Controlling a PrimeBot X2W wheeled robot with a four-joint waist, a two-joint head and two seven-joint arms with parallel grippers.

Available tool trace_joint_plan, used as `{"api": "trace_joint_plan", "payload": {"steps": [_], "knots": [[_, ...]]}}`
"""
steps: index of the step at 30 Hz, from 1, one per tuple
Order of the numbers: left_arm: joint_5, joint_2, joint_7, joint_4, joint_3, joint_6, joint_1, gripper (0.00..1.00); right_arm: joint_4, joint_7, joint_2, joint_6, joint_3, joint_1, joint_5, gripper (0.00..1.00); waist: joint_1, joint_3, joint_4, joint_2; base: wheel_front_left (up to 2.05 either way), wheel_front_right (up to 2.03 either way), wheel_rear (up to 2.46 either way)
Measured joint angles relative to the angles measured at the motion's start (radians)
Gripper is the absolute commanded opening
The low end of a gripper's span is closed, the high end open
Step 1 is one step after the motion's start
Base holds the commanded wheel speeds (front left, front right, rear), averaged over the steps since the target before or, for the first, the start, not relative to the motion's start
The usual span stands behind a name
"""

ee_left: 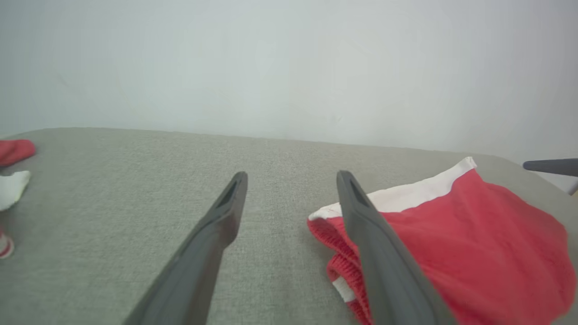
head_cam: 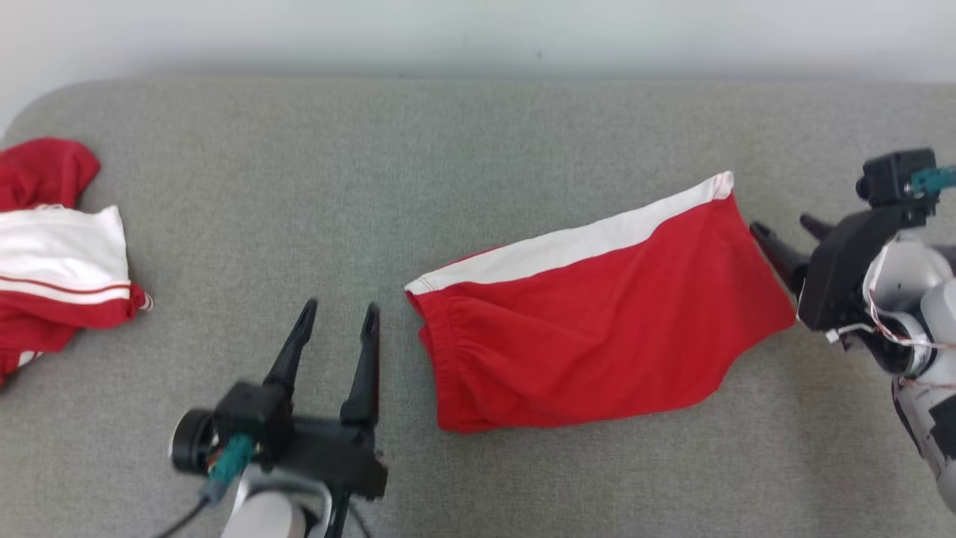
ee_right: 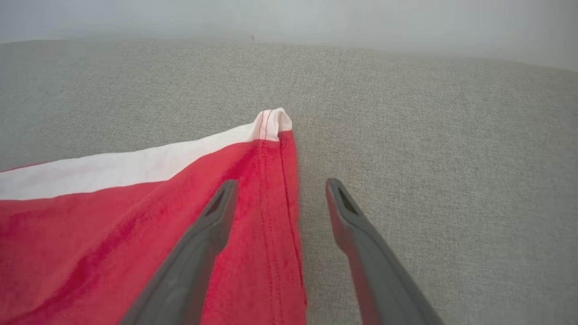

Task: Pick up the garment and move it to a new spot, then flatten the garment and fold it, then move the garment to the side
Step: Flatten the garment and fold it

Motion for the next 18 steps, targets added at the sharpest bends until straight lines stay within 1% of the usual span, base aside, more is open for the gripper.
{"api": "trace_joint_plan", "payload": {"steps": [4,6,7,9,12,16,18], "knots": [[0.123,0.039,0.000,-0.070,-0.001,0.053,0.101,1.00,-0.012,0.042,0.010,0.000,-0.063,0.055,-0.006,1.00,-0.0001,-0.041,-0.009,0.0000,0.00,0.00,0.00],[0.167,0.053,0.000,-0.098,-0.005,0.070,0.145,1.00,-0.011,0.051,0.019,0.000,-0.102,0.074,-0.029,1.00,-0.0001,-0.055,-0.012,-0.0001,0.00,0.00,0.00],[0.167,0.053,0.000,-0.098,-0.005,0.070,0.145,1.00,-0.011,0.051,0.019,0.000,-0.102,0.074,-0.029,1.00,-0.0001,-0.055,-0.012,-0.0001,0.00,0.00,0.00],[0.172,0.053,0.000,-0.110,0.000,0.073,0.186,1.00,-0.001,0.061,0.035,0.000,-0.150,0.083,-0.054,1.00,-0.0002,-0.061,-0.011,-0.0001,0.00,0.00,0.00],[0.170,0.053,0.000,-0.128,0.021,0.077,0.229,1.00,0.011,0.084,0.070,0.000,-0.215,0.085,-0.090,1.00,-0.0001,-0.055,-0.005,0.0000,0.00,0.00,0.00],[0.172,0.053,0.000,-0.155,0.040,0.073,0.251,1.00,0.011,0.110,0.120,0.000,-0.272,0.086,-0.141,1.00,0.0000,-0.036,0.011,0.0000,0.00,0.00,0.00],[0.179,0.052,0.000,-0.165,0.045,0.068,0.254,1.00,0.008,0.123,0.136,0.000,-0.296,0.084,-0.167,1.00,0.0000,-0.025,0.020,0.0000,0.00,0.00,0.00]]}}
